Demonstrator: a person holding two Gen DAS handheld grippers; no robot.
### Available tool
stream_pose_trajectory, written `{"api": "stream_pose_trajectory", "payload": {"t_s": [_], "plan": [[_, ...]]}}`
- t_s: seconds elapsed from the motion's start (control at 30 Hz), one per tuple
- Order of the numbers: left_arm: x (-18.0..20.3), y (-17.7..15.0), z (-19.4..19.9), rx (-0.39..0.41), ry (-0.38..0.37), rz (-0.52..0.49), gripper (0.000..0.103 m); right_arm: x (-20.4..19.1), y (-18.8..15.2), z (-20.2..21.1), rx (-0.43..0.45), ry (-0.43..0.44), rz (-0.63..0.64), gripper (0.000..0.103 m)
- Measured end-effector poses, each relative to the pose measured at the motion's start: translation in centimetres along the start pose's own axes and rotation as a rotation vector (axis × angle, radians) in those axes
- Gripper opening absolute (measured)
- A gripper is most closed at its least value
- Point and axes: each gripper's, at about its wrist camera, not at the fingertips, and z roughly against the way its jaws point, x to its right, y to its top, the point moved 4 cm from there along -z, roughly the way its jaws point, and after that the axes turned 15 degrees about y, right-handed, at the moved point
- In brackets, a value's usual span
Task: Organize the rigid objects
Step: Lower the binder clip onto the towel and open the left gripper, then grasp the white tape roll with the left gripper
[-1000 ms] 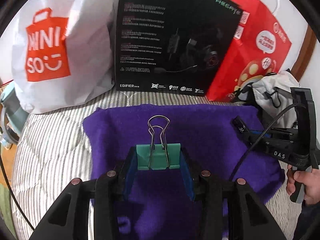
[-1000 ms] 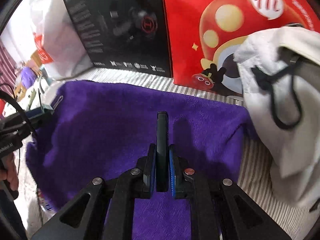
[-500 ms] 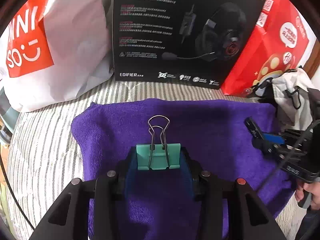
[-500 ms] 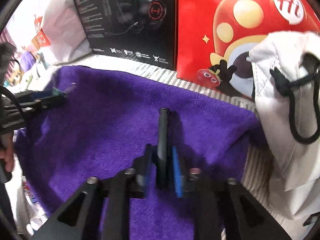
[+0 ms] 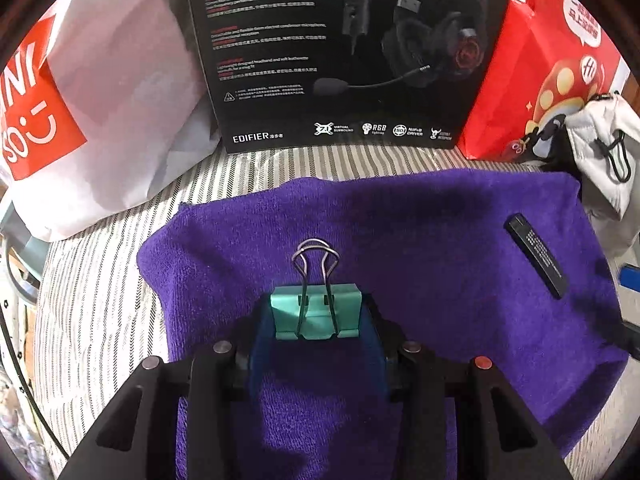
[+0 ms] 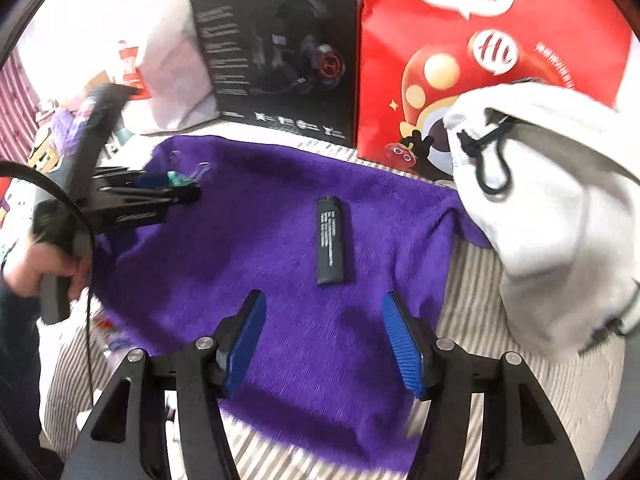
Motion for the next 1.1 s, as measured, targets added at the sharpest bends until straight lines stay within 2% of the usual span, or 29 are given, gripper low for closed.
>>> {"api": "stream_pose_trajectory", "payload": {"t_s": [0.1, 0.23, 0.37, 0.4, 0.47, 0.57, 0.6, 0.63, 0.67, 0.77, 0.93, 1.0, 1.1], "plan": [[-0.3, -0.1, 0.0, -0.001, -0.006, 0.012, 0.042, -1.1, -1.4, 1.8, 0.009, -0.004, -0.006, 0.062], [-0.4, -0.6, 0.4, -0.010, -0.015, 0.006, 0.056, -1.9, -3.7, 3.9, 0.035, -0.016, -0.033, 0.068], [-0.8, -1.9, 2.2, -0.003, -0.016, 0.017, 0.058, -1.7, -6.7, 5.2, 0.035, -0.010, -0.121, 0.068], [-0.4, -2.1, 3.0, 0.002, -0.019, 0.022, 0.060, -1.7, -7.5, 5.5, 0.036, -0.005, -0.145, 0.068], [-0.9, -3.0, 4.8, 0.023, -0.030, 0.035, 0.076, -1.7, -8.8, 6.0, 0.042, 0.000, -0.181, 0.068], [-1.5, -4.3, 7.4, 0.063, -0.033, 0.037, 0.079, -2.1, -10.6, 7.2, 0.060, 0.009, -0.228, 0.069], [-1.8, -5.0, 8.5, 0.077, -0.042, 0.045, 0.081, -2.4, -10.9, 7.4, 0.067, 0.013, -0.236, 0.072], [-1.9, -5.7, 9.3, 0.087, -0.055, 0.052, 0.087, -2.6, -11.3, 7.6, 0.073, 0.017, -0.244, 0.076], [-1.7, -6.5, 10.0, 0.096, -0.073, 0.056, 0.092, -2.9, -11.8, 7.9, 0.080, 0.016, -0.255, 0.083], [-2.6, -9.4, 12.1, 0.109, -0.107, 0.060, 0.092, -3.6, -13.4, 8.5, 0.089, 0.011, -0.278, 0.089], [-3.1, -15.0, 14.9, 0.114, -0.185, 0.029, 0.092, -4.3, -15.3, 8.1, 0.075, -0.021, -0.314, 0.092], [-2.3, -17.0, 15.5, 0.114, -0.216, -0.013, 0.092, -4.6, -15.9, 7.8, 0.074, -0.024, -0.324, 0.092], [-0.8, -19.8, 15.7, 0.116, -0.185, -0.108, 0.092, -5.1, -16.8, 7.4, 0.063, -0.033, -0.334, 0.092]]}}
